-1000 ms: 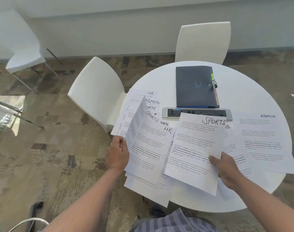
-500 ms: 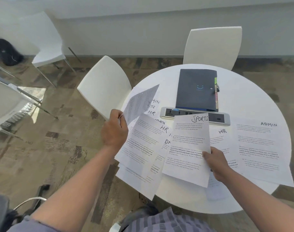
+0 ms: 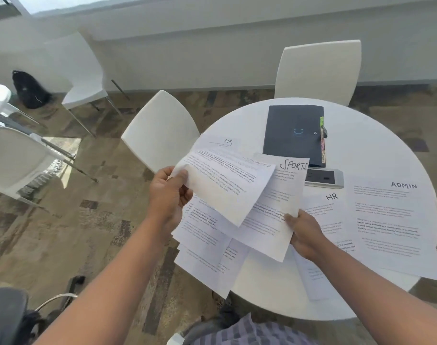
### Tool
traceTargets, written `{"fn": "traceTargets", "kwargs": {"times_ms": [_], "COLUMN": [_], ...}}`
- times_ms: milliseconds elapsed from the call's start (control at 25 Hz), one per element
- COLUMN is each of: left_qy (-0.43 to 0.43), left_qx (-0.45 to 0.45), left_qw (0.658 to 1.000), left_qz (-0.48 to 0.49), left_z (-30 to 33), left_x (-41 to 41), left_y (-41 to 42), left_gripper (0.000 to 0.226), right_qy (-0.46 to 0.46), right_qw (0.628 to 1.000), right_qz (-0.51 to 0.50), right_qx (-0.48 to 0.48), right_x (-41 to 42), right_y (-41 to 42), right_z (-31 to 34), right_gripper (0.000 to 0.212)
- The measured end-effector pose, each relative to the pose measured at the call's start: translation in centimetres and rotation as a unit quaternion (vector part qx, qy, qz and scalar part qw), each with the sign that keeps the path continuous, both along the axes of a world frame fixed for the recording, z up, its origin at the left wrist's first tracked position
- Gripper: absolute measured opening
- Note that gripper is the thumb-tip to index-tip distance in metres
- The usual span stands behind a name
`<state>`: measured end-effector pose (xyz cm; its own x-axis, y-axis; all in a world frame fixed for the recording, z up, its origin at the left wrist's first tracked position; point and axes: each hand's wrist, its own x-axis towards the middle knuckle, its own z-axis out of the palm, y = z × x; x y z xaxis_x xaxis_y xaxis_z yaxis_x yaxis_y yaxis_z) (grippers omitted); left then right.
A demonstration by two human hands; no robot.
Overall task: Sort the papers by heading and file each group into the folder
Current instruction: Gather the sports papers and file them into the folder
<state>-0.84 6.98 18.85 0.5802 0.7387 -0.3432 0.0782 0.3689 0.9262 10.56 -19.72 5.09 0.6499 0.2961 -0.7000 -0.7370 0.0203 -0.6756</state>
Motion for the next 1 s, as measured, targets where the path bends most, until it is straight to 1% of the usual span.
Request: {"fn": "traceTargets", "kwargs": {"times_ms": [80,120,240,320,480,560,640,680,720,760,800,880,1000], "left_qy": [0.021,0.041,0.127,0.186,0.278,0.325,0.351,0.34,0.32,0.29,0.254,0.208,0.177], "left_qx": [-0.055,-0.068,-0.066,-0.061,-0.028,0.015,0.055,0.053,0.032,-0.001,-0.034,-0.058,-0.068], "left_qw": [0.998,0.997,0.99,0.979,0.95,0.924,0.9,0.903,0.914,0.928,0.941,0.953,0.958], "left_qz": [-0.004,-0.004,-0.015,-0.049,-0.137,-0.198,-0.25,-0.255,-0.247,-0.233,-0.222,-0.211,-0.216], "left_z": [-1.5,-2.4,-5.1,-6.5,-7.3,-7.2,-6.7,-6.6,-6.4,-6.4,-6.3,-6.5,-7.4], "left_x": [-0.7,-1.1,-2.2,-2.7,-3.0,-3.2,-3.1,-2.9,-2.7,-2.4,-2.0,-1.4,-0.9], "left_y": [-0.4,-0.5,-0.7,-0.7,-0.7,-0.1,0.6,1.1,1.4,1.5,1.4,0.9,-0.4], "left_gripper": [0.012,0.012,0.019,0.026,0.026,0.028,0.039,0.049,0.056,0.056,0.049,0.032,0.025], "right_qy": [0.005,0.008,0.015,0.014,0.008,0.009,0.014,0.019,0.023,0.028,0.032,0.04,0.045], "right_qw": [1.0,0.999,0.997,0.996,0.996,0.995,0.993,0.992,0.99,0.987,0.985,0.981,0.979], "right_qz": [-0.013,-0.021,-0.036,-0.032,-0.002,0.023,0.052,0.066,0.082,0.097,0.113,0.142,0.159], "right_qx": [0.027,0.037,0.063,0.082,0.093,0.097,0.105,0.111,0.117,0.122,0.126,0.125,0.121], "right_x": [0.4,0.6,0.8,0.9,0.9,0.8,0.6,0.4,0.3,0.1,0.0,-0.3,-0.7], "right_y": [0.4,0.4,0.5,0.4,0.0,-0.2,-0.4,-0.5,-0.5,-0.5,-0.5,-0.5,-0.3], "right_z": [0.4,0.6,1.0,1.2,1.8,1.9,2.0,2.2,2.3,2.4,2.6,2.9,3.4], "right_gripper": [0.022,0.022,0.024,0.027,0.029,0.029,0.03,0.03,0.03,0.03,0.03,0.03,0.031]}}
